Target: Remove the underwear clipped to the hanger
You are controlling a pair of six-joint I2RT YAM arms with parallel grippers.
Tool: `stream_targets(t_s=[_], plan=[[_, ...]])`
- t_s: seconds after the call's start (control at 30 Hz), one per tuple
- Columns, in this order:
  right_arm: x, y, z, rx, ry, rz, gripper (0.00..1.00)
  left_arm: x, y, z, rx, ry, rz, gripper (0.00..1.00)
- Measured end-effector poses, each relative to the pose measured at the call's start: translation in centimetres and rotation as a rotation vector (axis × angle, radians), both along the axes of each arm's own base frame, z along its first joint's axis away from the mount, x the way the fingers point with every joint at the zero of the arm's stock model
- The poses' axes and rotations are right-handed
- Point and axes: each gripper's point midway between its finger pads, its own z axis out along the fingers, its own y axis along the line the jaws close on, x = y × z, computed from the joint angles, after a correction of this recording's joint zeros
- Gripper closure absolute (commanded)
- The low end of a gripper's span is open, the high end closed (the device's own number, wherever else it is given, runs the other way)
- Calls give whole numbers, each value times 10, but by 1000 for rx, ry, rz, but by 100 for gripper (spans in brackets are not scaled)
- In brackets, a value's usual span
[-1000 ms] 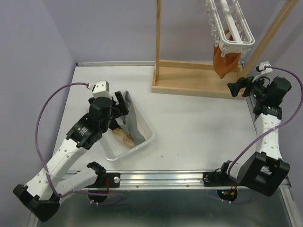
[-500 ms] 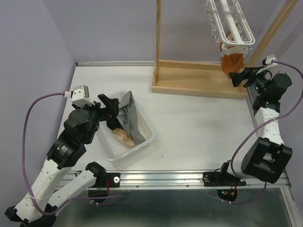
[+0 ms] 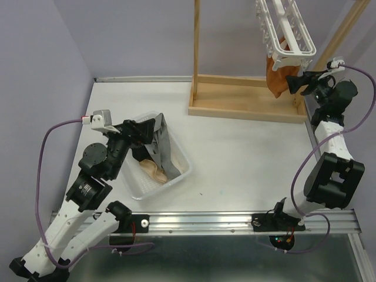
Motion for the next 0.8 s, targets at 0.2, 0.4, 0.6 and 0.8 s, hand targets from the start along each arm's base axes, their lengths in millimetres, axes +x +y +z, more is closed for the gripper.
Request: stream_targets(t_s=[0.2, 0.4, 0.6, 0.8], plan=[[23, 20, 7, 17, -12, 32, 75, 11, -33, 1, -15, -30, -116, 3], [23, 23, 4, 51, 19, 38, 99, 18, -66, -9, -27, -23, -246, 5], [-5, 53, 18, 84, 18, 112, 99, 32, -119, -17, 25, -8, -383, 4], [-38, 111, 47, 165, 5, 253, 99, 54, -194, -25, 160, -36, -518, 4]])
